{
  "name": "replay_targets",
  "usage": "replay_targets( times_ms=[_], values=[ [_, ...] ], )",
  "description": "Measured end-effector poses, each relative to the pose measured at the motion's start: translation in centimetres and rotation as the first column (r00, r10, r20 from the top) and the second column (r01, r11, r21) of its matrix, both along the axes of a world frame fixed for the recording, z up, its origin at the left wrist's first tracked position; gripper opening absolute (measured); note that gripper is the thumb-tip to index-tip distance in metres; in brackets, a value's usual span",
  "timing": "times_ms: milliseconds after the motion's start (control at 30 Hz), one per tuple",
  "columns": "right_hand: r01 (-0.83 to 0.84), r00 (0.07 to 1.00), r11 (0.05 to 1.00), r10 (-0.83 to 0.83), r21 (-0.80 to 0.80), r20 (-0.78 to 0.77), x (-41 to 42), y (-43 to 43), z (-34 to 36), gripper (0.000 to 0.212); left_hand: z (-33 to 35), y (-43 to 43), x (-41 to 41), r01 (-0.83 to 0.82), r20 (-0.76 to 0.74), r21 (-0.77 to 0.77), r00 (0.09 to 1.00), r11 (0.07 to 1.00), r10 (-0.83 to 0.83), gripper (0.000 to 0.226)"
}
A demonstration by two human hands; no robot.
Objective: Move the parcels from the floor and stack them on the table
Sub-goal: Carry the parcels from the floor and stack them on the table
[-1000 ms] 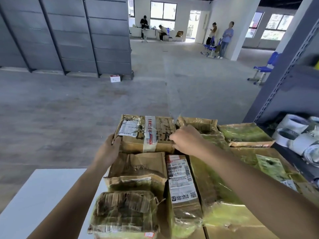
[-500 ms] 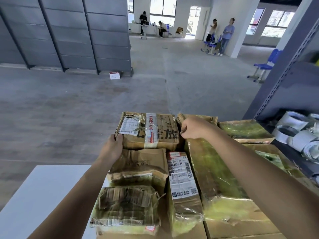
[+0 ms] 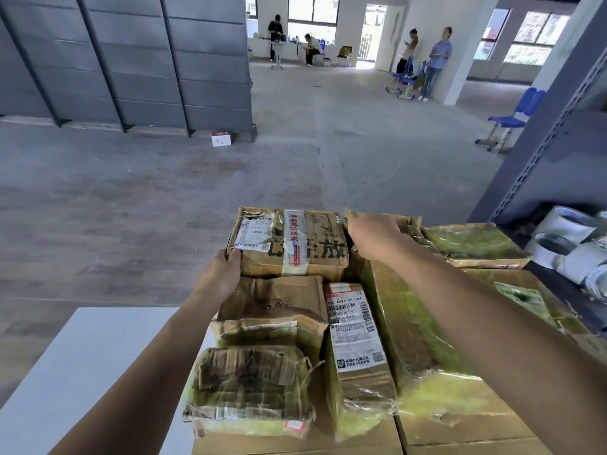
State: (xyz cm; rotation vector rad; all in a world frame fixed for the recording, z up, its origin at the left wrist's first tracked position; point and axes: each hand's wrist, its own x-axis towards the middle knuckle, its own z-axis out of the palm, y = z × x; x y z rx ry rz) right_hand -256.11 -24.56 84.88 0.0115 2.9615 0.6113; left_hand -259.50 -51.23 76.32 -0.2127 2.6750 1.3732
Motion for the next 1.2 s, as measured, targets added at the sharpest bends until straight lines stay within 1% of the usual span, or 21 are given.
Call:
replay_targets(
  times_ms=[67, 167, 200, 267, 300, 333, 367, 467, 567, 667, 767, 833, 933, 1000, 1067, 1133, 1200],
  values=[
    [-0.002, 1.0, 1.0, 0.002, -0.03, 0.01, 0.2, 0.2, -0.1, 0.022, 0.1, 0.2, 0.2, -0.008, -0.004, -0.024, 1.0, 1.0, 0.007, 0.049],
    [0.009, 1.0, 0.989, -0.006, -0.146, 0.016, 0.7, 0.1, -0.9, 0.021, 0.1, 0.3, 0.6, -0.009, 0.002, -0.031, 1.0, 0.999, 0.009, 0.05],
    [0.022, 1.0, 0.979, -0.019, -0.204, 0.014, 1.0, 0.3, -1.1, 0.025, 0.2, 0.1, 0.7, -0.003, 0.009, -0.003, 1.0, 1.0, 0.003, 0.05],
    [0.073, 0.997, 0.95, -0.07, -0.304, 0.021, 1.7, 0.6, -1.3, 0.036, 0.4, -0.5, 1.0, 0.006, 0.044, 0.12, 0.999, 0.993, -0.012, 0.051],
    [0.083, 0.997, 0.944, -0.079, -0.318, 0.024, 2.1, 0.6, -1.4, 0.039, 0.6, -0.8, 1.3, 0.006, 0.069, 0.178, 0.997, 0.984, -0.019, 0.053],
    [0.077, 0.997, 0.949, -0.077, -0.306, 0.012, 2.6, 0.5, -1.4, 0.041, 0.7, -1.2, 1.6, 0.012, 0.089, 0.201, 0.996, 0.979, -0.031, 0.055],
    [0.056, 0.998, 0.956, -0.065, -0.287, -0.023, 3.1, 0.1, -1.4, 0.041, 0.8, -1.5, 2.1, 0.028, 0.1, 0.187, 0.994, 0.982, -0.047, 0.058],
    [-0.054, 0.988, 0.966, 0.016, -0.252, -0.153, 5.1, -2.1, -1.7, 0.036, 1.0, -2.2, 4.0, 0.08, 0.101, 0.078, 0.991, 0.994, -0.088, 0.066],
    [-0.119, 0.983, 0.958, 0.077, -0.259, -0.166, 7.5, -4.9, -2.1, 0.032, 1.2, -3.0, 6.4, 0.102, 0.157, 0.005, 0.982, 0.995, -0.102, 0.069],
    [-0.145, 0.983, 0.94, 0.103, -0.309, -0.149, 10.3, -7.6, -2.2, 0.03, 1.3, -4.6, 8.6, 0.154, 0.241, 0.01, 0.959, 0.988, -0.152, 0.075],
    [-0.185, 0.972, 0.925, 0.121, -0.333, -0.203, 13.2, -10.2, -2.3, 0.028, 0.6, -7.0, 10.4, 0.208, 0.319, 0.043, 0.924, 0.977, -0.211, 0.078],
    [-0.158, 0.979, 0.915, 0.096, -0.373, -0.177, 14.9, -11.4, -2.6, 0.028, 0.1, -8.5, 11.6, 0.239, 0.368, 0.063, 0.897, 0.969, -0.245, 0.081],
    [-0.031, 1.0, 0.904, 0.029, -0.426, -0.011, 16.4, -12.7, -3.3, 0.03, -0.5, -9.7, 12.9, 0.247, 0.396, 0.091, 0.88, 0.965, -0.263, 0.082],
    [0.027, 0.999, 0.886, -0.002, -0.462, 0.054, 17.0, -13.4, -4.0, 0.029, -0.8, -9.8, 13.4, 0.238, 0.384, 0.142, 0.881, 0.961, -0.275, 0.081],
    [0.054, 0.998, 0.873, -0.039, -0.485, 0.041, 17.2, -13.7, -4.4, 0.028, -1.1, -9.5, 13.9, 0.24, 0.345, 0.2, 0.89, 0.95, -0.298, 0.077],
    [0.073, 0.997, 0.855, -0.074, -0.513, 0.019, 17.3, -13.7, -4.4, 0.026, -1.1, -8.9, 14.3, 0.262, 0.294, 0.241, 0.898, 0.934, -0.328, 0.063],
    [0.091, 0.995, 0.846, -0.099, -0.525, 0.013, 17.5, -13.5, -4.2, 0.025, -1.0, -8.2, 14.6, 0.29, 0.235, 0.265, 0.906, 0.92, -0.353, 0.042]
  ],
)
